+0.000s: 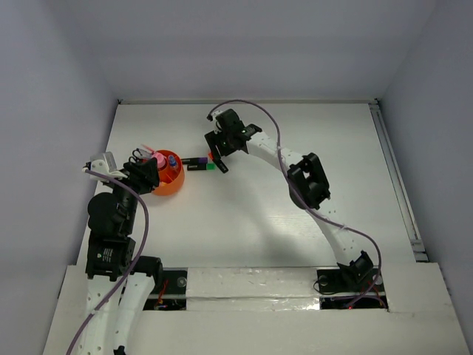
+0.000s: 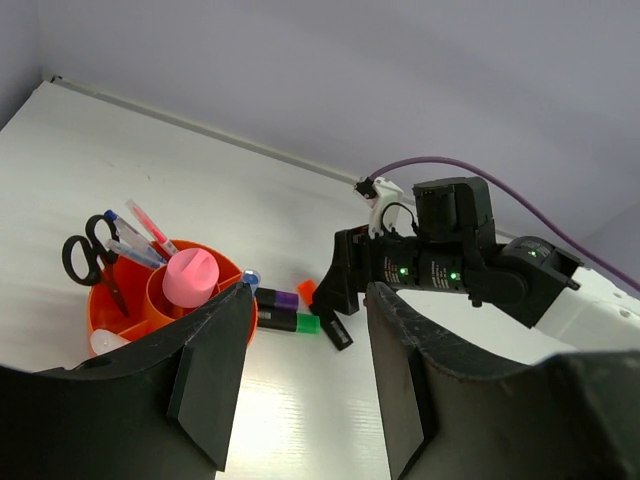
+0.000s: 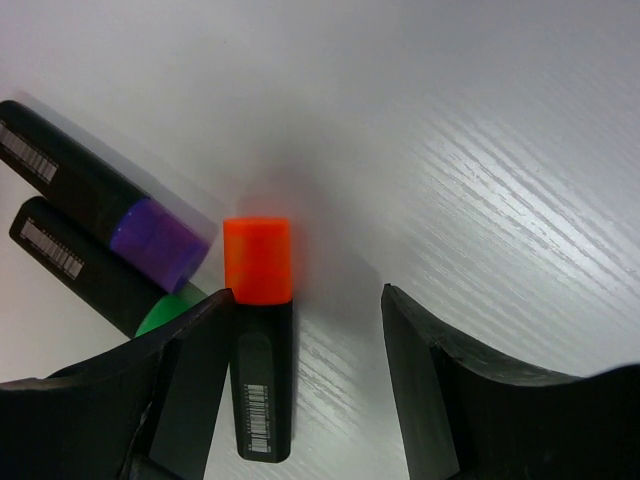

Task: Sort the stationery into containers
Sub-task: Pick up the pen from the center of the board.

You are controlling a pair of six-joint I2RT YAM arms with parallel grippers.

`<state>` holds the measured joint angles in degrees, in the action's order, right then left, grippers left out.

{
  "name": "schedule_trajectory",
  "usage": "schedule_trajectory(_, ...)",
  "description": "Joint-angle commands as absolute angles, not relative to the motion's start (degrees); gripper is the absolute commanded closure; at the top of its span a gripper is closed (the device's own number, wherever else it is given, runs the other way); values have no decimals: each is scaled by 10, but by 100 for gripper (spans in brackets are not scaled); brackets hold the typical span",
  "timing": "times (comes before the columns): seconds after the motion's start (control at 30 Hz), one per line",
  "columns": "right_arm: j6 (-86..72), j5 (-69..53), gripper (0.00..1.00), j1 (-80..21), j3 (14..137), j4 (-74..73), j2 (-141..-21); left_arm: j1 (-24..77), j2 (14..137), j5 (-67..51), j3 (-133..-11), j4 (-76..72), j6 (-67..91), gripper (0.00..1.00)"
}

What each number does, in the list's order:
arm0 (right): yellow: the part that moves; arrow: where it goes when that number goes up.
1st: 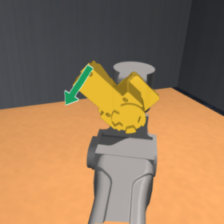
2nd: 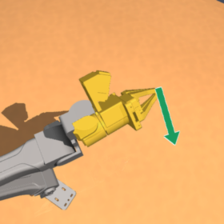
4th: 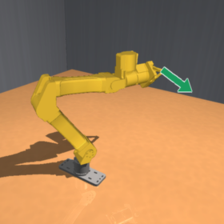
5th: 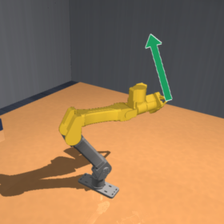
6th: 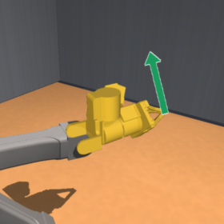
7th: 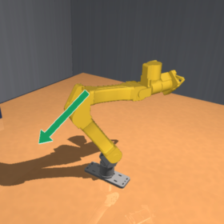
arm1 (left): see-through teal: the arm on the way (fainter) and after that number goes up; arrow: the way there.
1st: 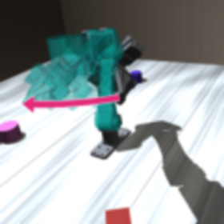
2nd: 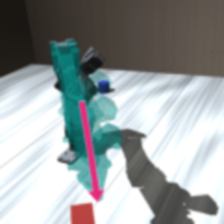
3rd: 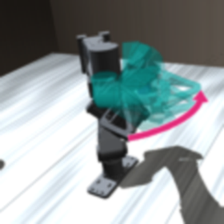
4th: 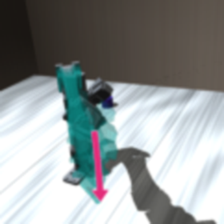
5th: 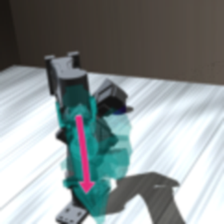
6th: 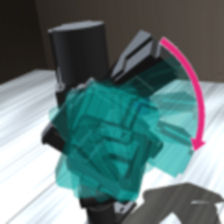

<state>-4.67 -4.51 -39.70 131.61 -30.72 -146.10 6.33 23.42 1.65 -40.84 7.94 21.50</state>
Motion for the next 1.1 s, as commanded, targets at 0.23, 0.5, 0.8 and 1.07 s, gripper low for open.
schedule_trajectory(0.23, -47, -40, 36, -401, 1393, -308, -1519, 65, 230, 5, -406, 46, 213, 54)
schedule_trajectory(0.5, -39, -10, 54, -401, 1375, -309, -1523, 65, 231, 8, -409, 47, 212, 54)
schedule_trajectory(0.8, -8, 46, 83, -401, 1335, -273, -1485, 65, 233, 3, -407, 44, 212, 53)
schedule_trajectory(1.07, 4, -23, 93, -406, 1102, 6, -1294, 65, 229, 6, -406, 47, 212, 54)
